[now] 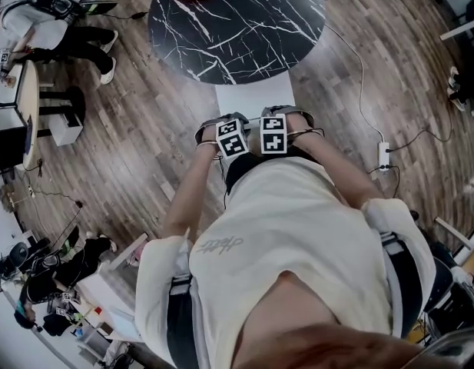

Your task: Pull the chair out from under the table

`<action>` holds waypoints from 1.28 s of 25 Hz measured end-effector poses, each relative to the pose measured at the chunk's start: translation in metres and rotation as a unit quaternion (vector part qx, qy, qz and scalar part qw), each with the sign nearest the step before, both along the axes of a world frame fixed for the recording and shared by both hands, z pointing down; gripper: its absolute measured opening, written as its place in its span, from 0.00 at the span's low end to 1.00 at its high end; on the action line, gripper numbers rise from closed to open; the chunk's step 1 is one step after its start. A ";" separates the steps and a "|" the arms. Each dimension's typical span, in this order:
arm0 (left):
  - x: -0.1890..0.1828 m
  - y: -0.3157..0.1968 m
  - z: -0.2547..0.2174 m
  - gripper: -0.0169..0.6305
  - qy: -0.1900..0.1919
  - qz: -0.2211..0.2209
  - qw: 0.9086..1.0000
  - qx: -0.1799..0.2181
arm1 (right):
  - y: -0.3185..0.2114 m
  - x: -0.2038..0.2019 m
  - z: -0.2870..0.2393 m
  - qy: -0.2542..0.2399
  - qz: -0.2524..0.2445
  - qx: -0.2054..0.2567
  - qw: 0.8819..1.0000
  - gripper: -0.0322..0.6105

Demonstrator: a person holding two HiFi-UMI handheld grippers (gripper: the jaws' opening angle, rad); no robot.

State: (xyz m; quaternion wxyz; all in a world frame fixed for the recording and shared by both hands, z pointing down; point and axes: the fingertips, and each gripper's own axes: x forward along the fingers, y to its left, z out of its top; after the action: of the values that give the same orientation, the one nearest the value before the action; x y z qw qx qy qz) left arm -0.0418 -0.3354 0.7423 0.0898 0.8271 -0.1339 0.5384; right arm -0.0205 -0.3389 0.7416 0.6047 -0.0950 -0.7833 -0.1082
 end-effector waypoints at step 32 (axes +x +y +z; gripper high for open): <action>0.010 0.062 -0.001 0.17 -0.006 0.042 0.999 -0.024 | 0.063 0.011 0.000 0.025 0.010 -0.050 0.998 0.19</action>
State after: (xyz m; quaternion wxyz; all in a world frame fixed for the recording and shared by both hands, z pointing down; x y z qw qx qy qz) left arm -0.0322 -0.2738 0.7415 0.0866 0.8264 -0.0866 0.5496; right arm -0.0095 -0.2762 0.7415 0.6193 -0.1203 -0.7735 -0.0608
